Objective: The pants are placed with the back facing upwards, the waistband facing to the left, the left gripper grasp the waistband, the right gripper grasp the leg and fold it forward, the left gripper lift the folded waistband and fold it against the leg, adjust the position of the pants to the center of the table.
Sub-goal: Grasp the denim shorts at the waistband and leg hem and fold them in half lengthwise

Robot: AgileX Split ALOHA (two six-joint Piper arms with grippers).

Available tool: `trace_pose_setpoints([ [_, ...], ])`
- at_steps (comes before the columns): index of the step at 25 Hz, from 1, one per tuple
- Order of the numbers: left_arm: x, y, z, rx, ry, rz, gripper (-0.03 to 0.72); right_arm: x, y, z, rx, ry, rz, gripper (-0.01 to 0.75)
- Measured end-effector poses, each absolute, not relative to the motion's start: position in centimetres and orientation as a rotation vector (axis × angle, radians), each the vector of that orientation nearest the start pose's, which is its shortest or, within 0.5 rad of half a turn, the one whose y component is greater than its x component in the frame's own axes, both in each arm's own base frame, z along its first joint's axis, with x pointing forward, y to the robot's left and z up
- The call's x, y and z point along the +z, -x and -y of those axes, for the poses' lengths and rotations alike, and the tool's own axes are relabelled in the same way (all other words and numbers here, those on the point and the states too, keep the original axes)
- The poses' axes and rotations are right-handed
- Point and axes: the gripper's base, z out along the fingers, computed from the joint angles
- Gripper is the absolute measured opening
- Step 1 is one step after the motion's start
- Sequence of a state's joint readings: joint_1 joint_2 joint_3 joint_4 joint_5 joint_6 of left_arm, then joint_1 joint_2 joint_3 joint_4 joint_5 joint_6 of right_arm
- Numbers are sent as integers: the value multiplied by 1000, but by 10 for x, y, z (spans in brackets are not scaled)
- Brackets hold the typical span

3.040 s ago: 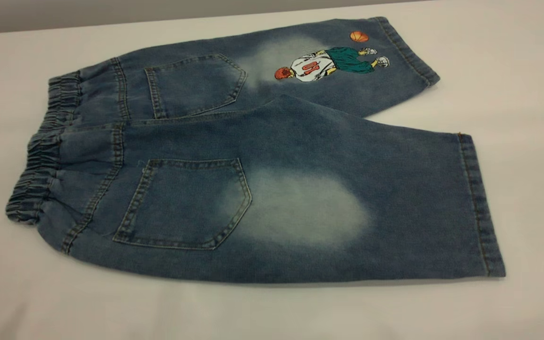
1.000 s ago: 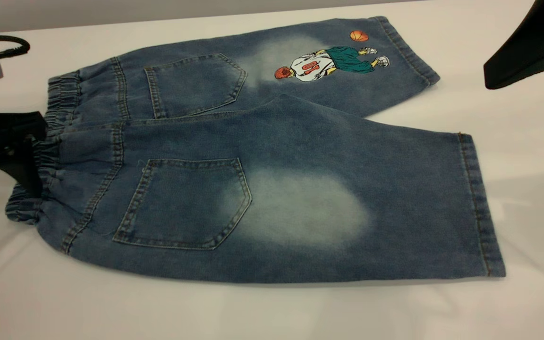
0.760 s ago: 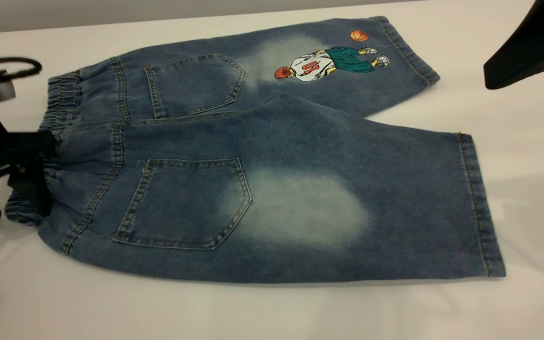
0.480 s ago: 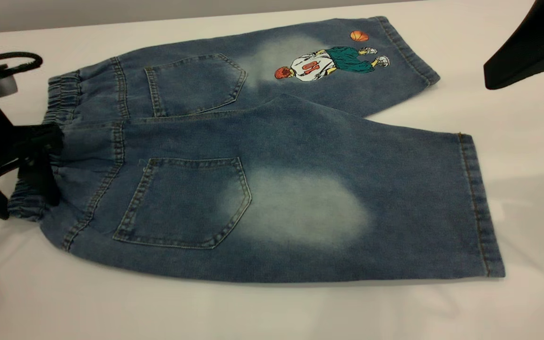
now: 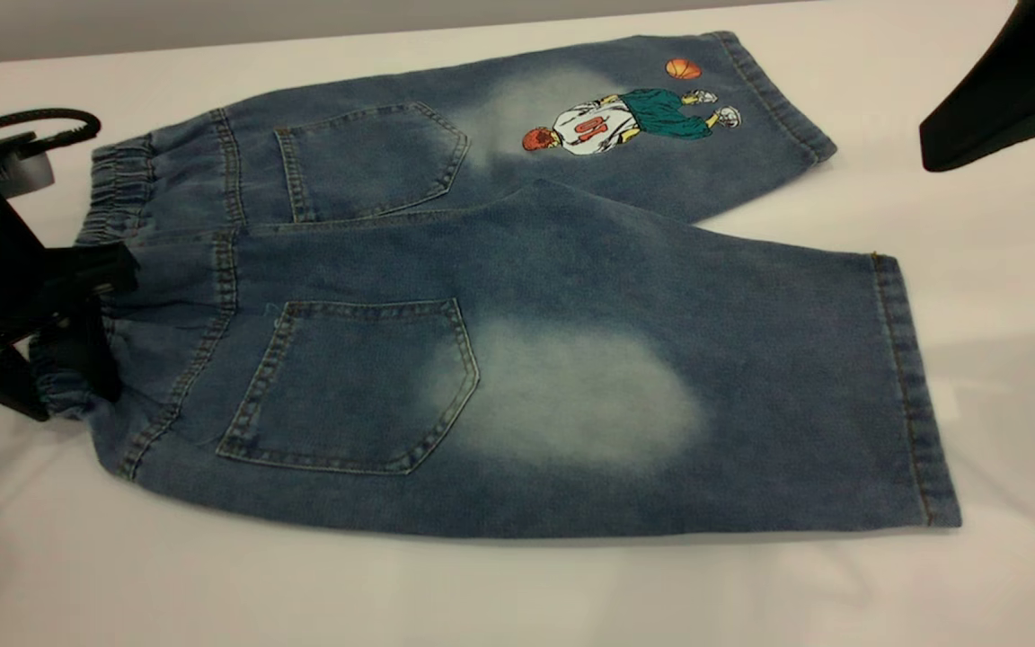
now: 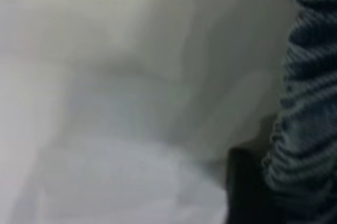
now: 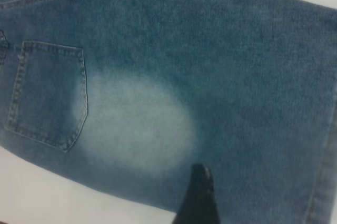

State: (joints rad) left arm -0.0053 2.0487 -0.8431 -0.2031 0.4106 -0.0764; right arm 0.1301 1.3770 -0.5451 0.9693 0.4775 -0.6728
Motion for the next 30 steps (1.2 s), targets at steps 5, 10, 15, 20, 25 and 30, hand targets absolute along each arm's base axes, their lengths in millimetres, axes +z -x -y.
trace_pose_setpoints([
  [5, 50, -298, 9, -134, 395, -3079, 167, 181, -217, -65, 668, 13, -2631, 528],
  [10, 69, -299, 8, -128, 340, -3044, 167, 167, -207, -67, 725, -36, -2708, 528],
  [15, 102, -303, 8, -143, 310, -2934, 167, 133, -194, -66, 745, -104, -2833, 528],
  [20, 112, -304, 9, -150, 307, -2903, 167, 109, -199, -70, 798, -132, -2876, 528],
  [25, 112, -303, 9, -150, 298, -2909, 167, 80, -199, -76, 903, -153, -2948, 521],
  [30, 112, -303, 9, -149, 282, -2910, 167, 53, -195, -76, 914, -172, -3024, 507],
])
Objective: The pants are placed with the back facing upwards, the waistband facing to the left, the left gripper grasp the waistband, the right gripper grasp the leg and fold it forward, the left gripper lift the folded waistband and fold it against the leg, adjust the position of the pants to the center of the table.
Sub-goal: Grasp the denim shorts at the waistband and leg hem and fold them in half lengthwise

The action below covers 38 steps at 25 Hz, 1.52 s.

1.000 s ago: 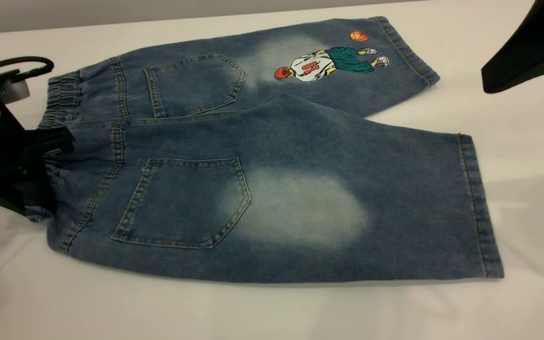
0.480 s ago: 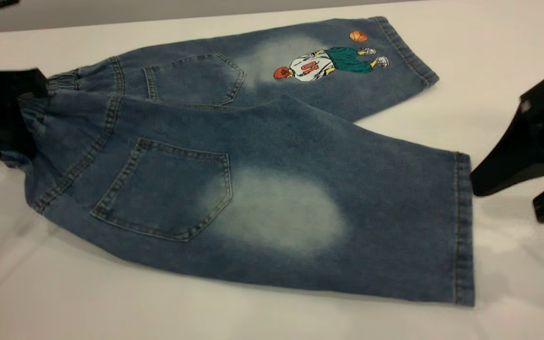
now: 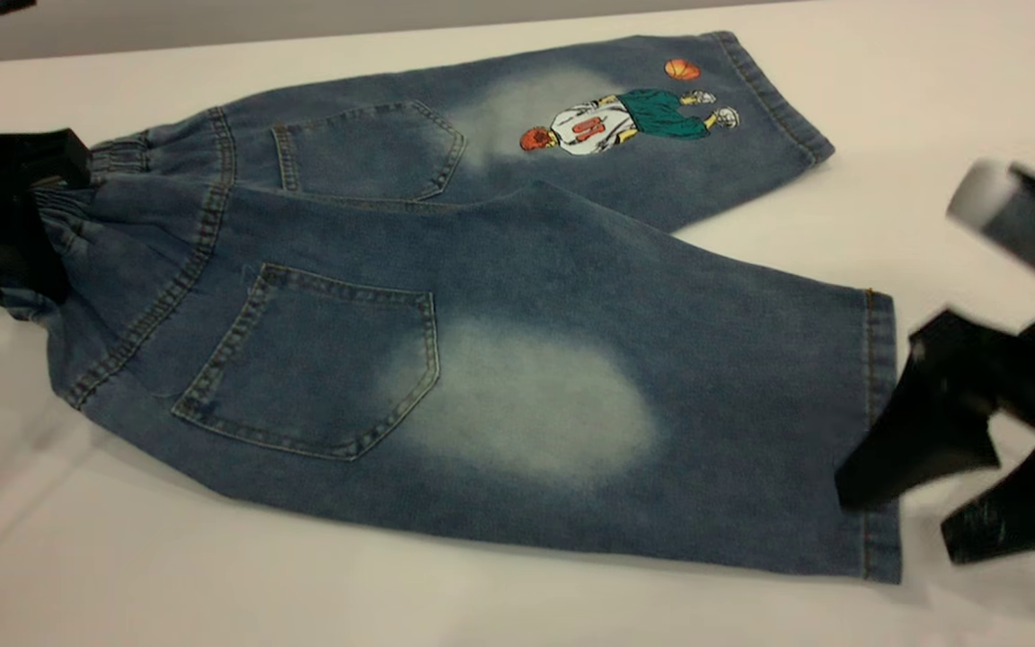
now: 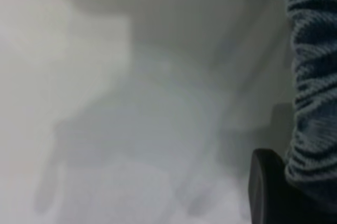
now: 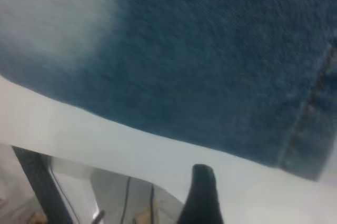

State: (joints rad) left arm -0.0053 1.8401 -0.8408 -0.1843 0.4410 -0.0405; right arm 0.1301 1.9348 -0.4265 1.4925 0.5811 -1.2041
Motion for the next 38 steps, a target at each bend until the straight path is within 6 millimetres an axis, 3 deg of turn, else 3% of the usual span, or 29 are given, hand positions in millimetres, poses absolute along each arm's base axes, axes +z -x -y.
trace_pose_setpoints([
  [6, 111, -303, 9, -148, 270, -2911, 167, 35, -191, -77, 957, -191, -3061, 502],
  [23, 111, -304, 9, -146, 260, -2908, 167, 20, -197, -86, 1109, -84, -2952, 461],
  [27, 111, -304, 9, -145, 244, -2908, 167, 17, -200, -85, 1097, -82, -2960, 357],
  [34, 111, -303, 9, -145, 244, -2912, 167, 14, -207, -83, 1023, -75, -2967, 51],
  [38, 111, -303, 9, -145, 237, -2914, 167, 15, -209, -84, 1041, -73, -2953, 23],
])
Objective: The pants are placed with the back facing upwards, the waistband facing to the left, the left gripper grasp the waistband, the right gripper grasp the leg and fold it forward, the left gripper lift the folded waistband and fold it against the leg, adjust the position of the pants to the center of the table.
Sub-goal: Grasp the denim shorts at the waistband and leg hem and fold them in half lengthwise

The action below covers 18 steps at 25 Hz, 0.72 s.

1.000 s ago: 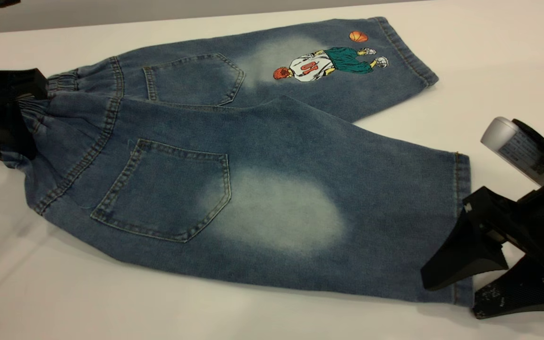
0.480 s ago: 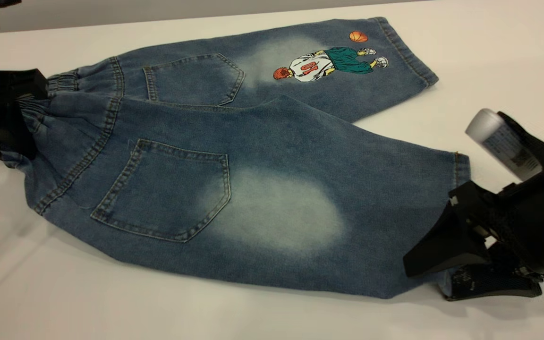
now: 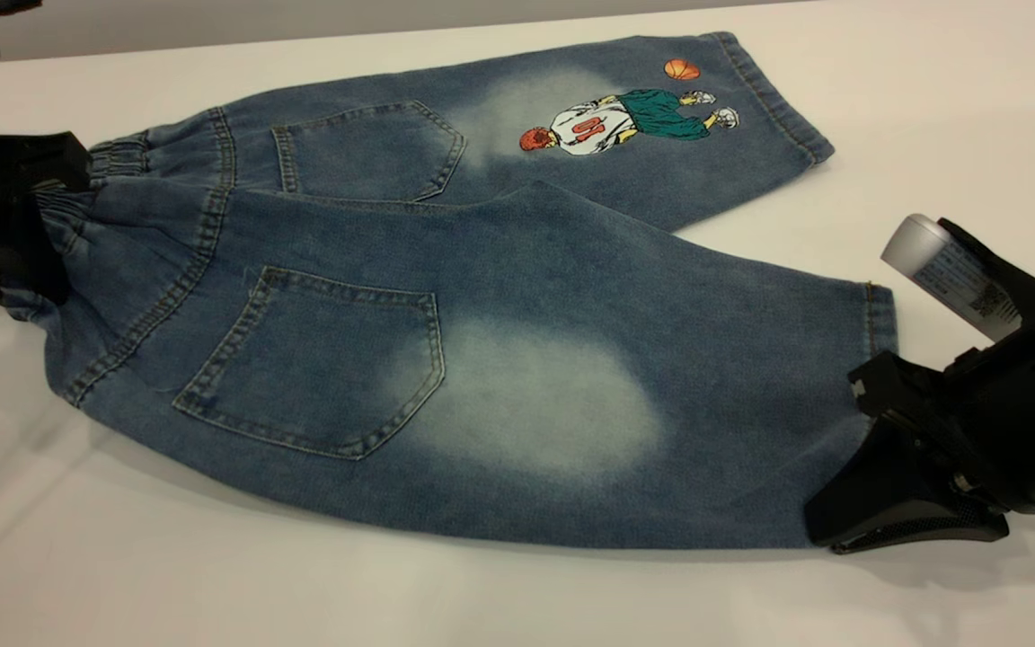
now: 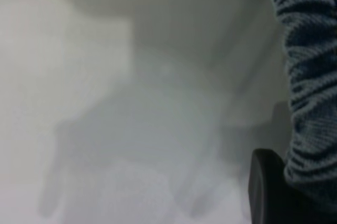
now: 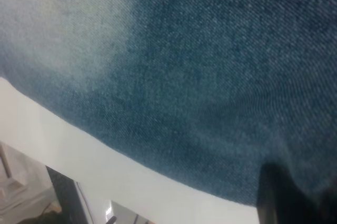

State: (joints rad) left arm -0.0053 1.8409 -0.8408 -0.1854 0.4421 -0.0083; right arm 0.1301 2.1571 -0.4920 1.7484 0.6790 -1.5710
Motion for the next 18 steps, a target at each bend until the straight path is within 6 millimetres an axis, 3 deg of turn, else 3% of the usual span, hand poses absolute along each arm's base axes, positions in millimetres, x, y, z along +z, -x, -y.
trace_pose_setpoints([
  [4, 113, -302, 9, -146, 224, -2922, 167, 23, -212, -85, 1040, -62, -2921, 23],
  [11, 127, -292, 9, -147, 206, -2922, 167, 54, -221, -85, 1038, -107, -2837, 23],
  [18, 132, -261, 9, -134, 178, -2978, 167, 76, -210, -82, 987, -31, -2865, 23],
])
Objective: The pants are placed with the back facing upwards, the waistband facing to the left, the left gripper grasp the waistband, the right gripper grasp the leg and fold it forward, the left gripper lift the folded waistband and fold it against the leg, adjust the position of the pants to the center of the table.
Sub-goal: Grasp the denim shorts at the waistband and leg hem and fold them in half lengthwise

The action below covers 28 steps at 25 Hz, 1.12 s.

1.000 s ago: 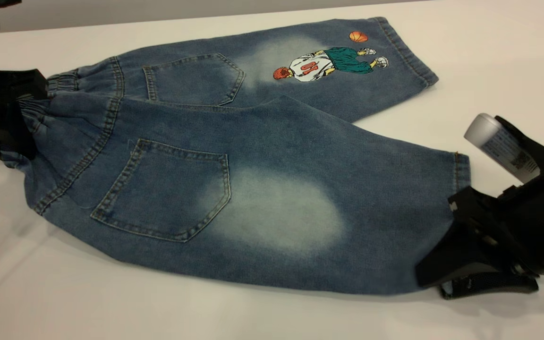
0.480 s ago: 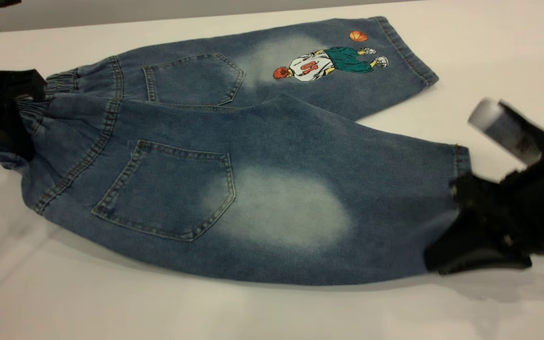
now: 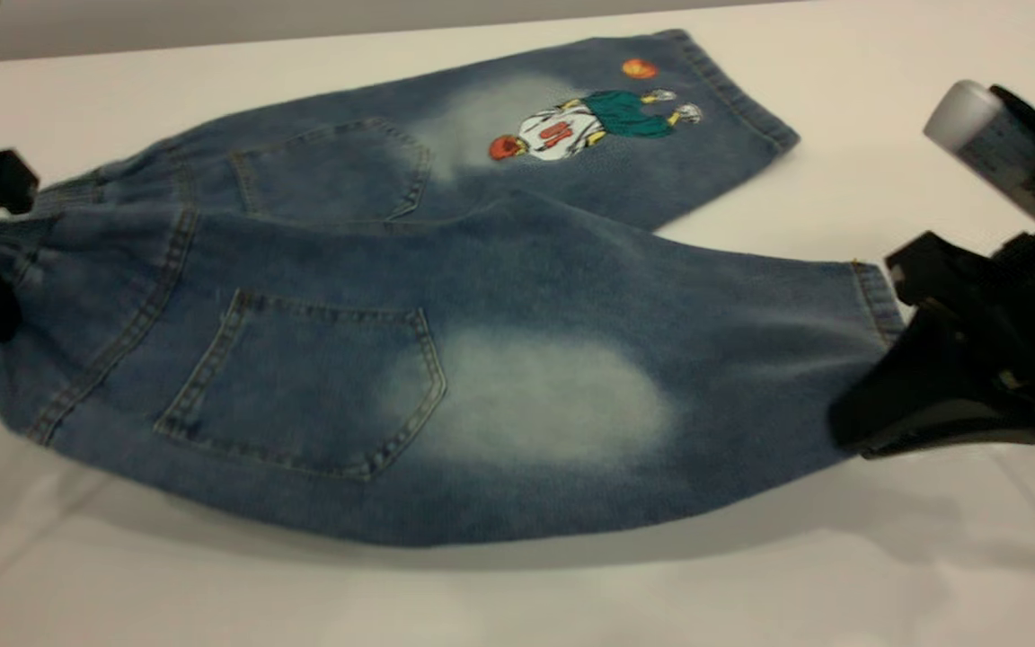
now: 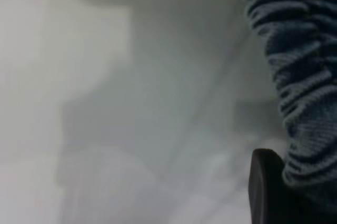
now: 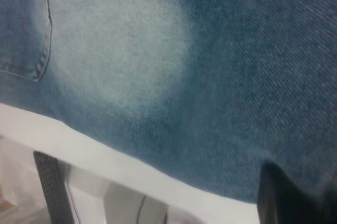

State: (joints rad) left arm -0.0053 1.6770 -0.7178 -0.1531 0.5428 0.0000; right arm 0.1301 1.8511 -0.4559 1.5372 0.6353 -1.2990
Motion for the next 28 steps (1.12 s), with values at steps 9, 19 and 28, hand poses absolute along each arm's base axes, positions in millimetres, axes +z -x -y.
trace_pose_setpoints([
  [9, 153, -232, 10, -157, 172, -3011, 167, 108, -182, -76, 940, 3, -2850, 24],
  [19, 183, -205, 18, -298, 189, -2981, 167, 178, -191, -78, 932, 96, -2718, 24],
  [28, 220, -204, 29, -532, 380, -2692, 167, 212, -257, -86, 921, 98, -2623, 24],
])
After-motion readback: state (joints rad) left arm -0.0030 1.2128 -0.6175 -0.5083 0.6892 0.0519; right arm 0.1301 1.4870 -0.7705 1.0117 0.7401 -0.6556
